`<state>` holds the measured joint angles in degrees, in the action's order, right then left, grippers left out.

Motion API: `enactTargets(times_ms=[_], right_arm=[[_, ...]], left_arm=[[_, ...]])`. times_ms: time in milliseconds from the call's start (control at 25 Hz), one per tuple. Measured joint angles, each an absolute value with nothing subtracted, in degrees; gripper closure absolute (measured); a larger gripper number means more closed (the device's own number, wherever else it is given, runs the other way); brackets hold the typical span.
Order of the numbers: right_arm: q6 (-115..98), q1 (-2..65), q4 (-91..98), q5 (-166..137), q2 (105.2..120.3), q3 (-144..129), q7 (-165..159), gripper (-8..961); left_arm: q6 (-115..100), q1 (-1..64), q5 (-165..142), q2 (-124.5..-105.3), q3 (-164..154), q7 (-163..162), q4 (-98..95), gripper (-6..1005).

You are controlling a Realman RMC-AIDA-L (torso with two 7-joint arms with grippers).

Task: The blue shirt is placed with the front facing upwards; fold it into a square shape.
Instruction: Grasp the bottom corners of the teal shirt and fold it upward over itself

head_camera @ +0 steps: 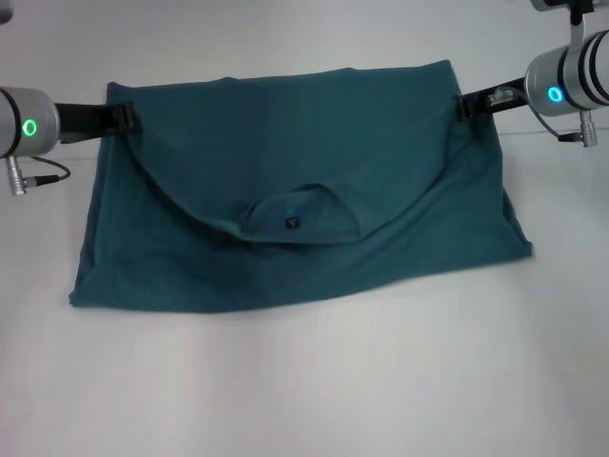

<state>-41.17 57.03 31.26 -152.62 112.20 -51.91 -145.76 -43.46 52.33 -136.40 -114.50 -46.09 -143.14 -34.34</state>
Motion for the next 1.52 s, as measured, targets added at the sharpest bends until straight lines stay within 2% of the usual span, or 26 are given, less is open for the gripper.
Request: enactTargets(times_ms=[1160, 1520], right_arm=[[-38.11, 55.81, 30.38, -154.48, 112.0, -51.93, -147.95, 912], [-38.35, 55.75, 30.93, -154.62, 112.76, -52.47, -145.8, 910]], left_arm=[[-39.7, 52.72, -137.99, -115.41, -46.47, -145.22, -33.83, 958], [-41.05, 52.49, -137.99, -115.65, -46.5, -144.79, -33.81, 948]])
